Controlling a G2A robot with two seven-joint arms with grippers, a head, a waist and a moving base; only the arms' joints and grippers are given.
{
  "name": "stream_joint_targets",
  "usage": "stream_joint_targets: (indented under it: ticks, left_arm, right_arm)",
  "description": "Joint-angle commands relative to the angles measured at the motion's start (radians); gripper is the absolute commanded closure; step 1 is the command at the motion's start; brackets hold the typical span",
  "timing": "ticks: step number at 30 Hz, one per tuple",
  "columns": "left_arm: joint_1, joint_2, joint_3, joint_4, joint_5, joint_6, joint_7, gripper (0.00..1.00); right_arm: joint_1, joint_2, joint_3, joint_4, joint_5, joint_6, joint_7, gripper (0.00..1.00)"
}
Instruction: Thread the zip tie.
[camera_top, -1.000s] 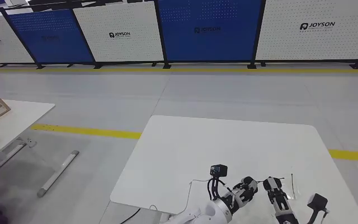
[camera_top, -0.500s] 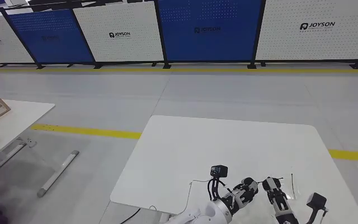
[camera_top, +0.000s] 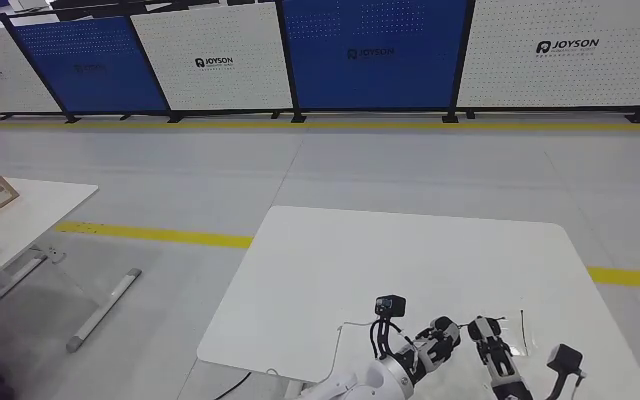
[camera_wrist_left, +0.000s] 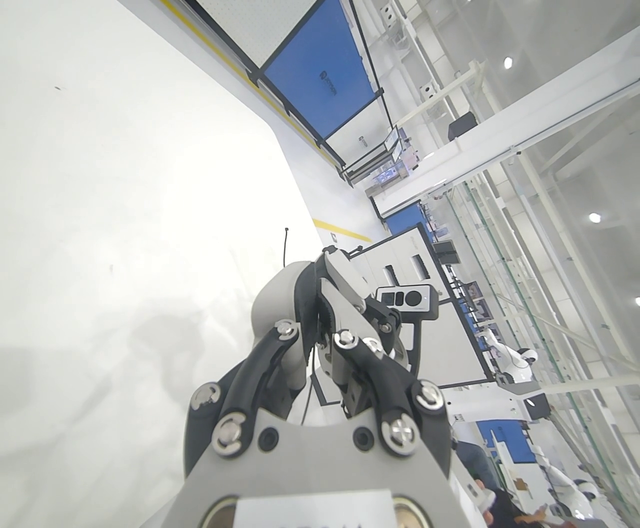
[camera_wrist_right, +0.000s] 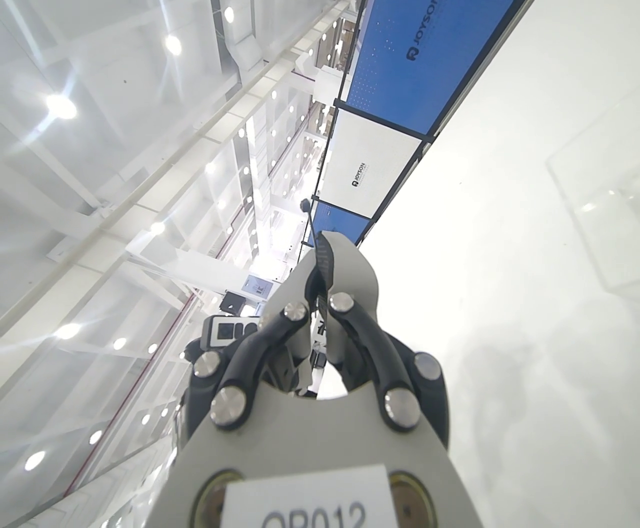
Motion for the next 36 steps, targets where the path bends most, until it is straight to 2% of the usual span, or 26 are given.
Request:
stream_joint_targets:
  ticks: [1,2,3,9,16,18,22,24,26,27,30,36]
  left_arm:
    - [0.001,0.000,-0.002,0.000,-0.001,0.001,-0.002,1.00]
    - [0.001,0.000,-0.003,0.000,-0.001,0.002,-0.002,1.00]
    - [0.001,0.000,-0.004,0.000,-0.002,0.003,-0.001,1.00]
    - [0.003,-0.001,-0.010,0.003,-0.008,0.008,-0.001,1.00]
    - [-0.002,-0.006,-0.022,0.006,-0.037,0.041,0.007,1.00]
    - [-0.003,-0.008,-0.026,0.005,-0.044,0.062,0.011,1.00]
    - [-0.005,-0.010,-0.031,-0.002,-0.050,0.075,0.010,1.00]
    - [-0.003,-0.008,-0.032,-0.008,-0.046,0.070,-0.001,1.00]
    - [0.000,-0.005,-0.034,-0.017,-0.033,0.071,-0.022,1.00]
    - [0.001,-0.003,-0.035,-0.020,-0.025,0.074,-0.032,1.00]
    - [0.006,0.002,-0.041,-0.034,-0.008,0.097,-0.054,1.00]
    - [0.006,0.002,-0.041,-0.034,-0.008,0.097,-0.054,1.00]
  right_arm:
    - [0.003,0.000,-0.001,0.000,0.000,0.010,0.003,0.93]
    - [0.004,0.000,-0.001,-0.001,0.001,0.011,0.003,0.76]
    - [0.005,0.000,0.000,-0.001,-0.002,0.011,0.003,0.72]
    - [0.003,0.000,-0.001,0.002,-0.015,-0.006,-0.013,0.63]
    - [-0.010,0.000,0.006,-0.007,-0.032,-0.030,-0.024,0.65]
    - [-0.016,0.001,0.013,-0.009,-0.046,-0.040,-0.028,0.58]
    - [-0.028,0.004,0.032,-0.010,-0.085,-0.054,-0.039,0.48]
    - [-0.034,0.006,0.039,-0.013,-0.088,-0.054,-0.040,0.35]
    - [-0.039,0.008,0.048,-0.015,-0.077,-0.054,-0.022,0.07]
    - [-0.040,0.010,0.050,-0.014,-0.065,-0.054,-0.002,0.00]
    - [-0.035,0.014,0.063,-0.017,-0.007,-0.054,0.067,0.00]
    - [-0.035,0.014,0.063,-0.017,-0.007,-0.054,0.067,0.00]
